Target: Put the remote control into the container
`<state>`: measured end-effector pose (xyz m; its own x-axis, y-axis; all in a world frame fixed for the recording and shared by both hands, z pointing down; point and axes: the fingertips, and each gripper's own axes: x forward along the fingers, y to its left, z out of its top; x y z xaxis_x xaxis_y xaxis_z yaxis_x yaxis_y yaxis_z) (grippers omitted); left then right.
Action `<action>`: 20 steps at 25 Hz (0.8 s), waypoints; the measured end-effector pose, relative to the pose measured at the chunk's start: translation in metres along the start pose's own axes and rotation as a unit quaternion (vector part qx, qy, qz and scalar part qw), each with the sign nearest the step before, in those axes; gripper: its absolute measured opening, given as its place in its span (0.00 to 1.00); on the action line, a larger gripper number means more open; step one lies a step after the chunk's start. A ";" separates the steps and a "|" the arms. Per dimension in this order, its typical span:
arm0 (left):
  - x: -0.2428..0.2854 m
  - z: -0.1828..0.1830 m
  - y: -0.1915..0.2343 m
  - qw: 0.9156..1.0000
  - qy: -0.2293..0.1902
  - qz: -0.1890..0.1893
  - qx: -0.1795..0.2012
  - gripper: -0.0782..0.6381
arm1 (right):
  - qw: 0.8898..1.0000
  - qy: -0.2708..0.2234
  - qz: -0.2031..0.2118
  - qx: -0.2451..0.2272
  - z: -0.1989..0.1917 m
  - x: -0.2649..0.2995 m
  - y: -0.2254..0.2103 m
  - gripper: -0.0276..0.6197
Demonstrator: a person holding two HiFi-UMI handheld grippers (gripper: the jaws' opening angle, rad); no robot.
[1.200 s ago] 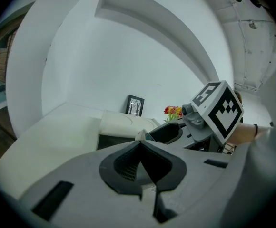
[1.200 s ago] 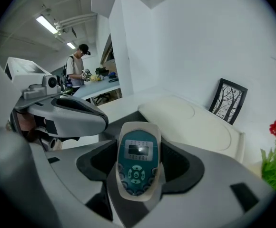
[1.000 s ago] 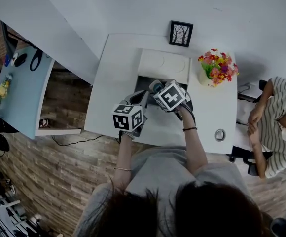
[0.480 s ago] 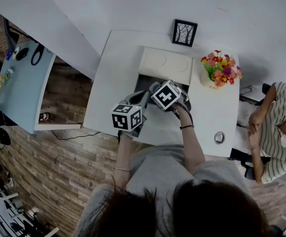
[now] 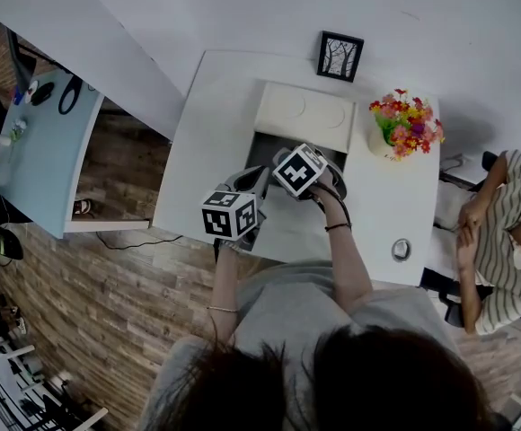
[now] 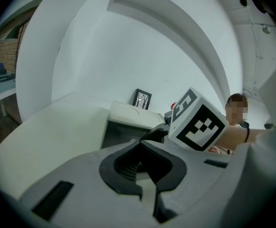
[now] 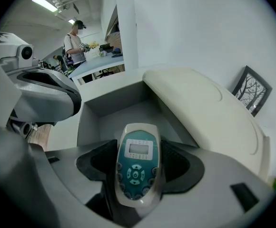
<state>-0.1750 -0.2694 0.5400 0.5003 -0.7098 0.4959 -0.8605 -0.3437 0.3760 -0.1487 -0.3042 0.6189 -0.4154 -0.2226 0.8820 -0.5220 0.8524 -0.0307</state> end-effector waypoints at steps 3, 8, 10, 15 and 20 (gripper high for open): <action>-0.002 -0.001 0.002 1.000 -0.001 0.002 -0.004 0.11 | 1.000 0.005 -0.004 -0.005 -0.001 0.003 0.000 0.49; -0.005 -0.001 0.004 1.000 -0.004 0.004 -0.008 0.11 | 1.000 0.007 -0.008 -0.007 0.000 0.004 0.000 0.49; -0.005 0.000 0.003 1.000 -0.004 0.004 -0.008 0.11 | 1.000 0.005 -0.010 -0.010 0.000 0.004 0.001 0.49; -0.007 0.001 0.003 1.000 -0.005 0.003 -0.008 0.11 | 1.000 0.003 -0.013 -0.006 0.001 0.004 0.002 0.49; -0.008 0.001 0.001 1.000 -0.007 0.001 -0.007 0.11 | 1.000 -0.003 -0.016 0.003 0.001 0.003 0.001 0.51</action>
<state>-0.1801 -0.2644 0.5355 0.4969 -0.7186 0.4865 -0.8602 -0.3338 0.3856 -0.1512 -0.3045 0.6209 -0.4034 -0.2522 0.8796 -0.5395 0.8419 -0.0061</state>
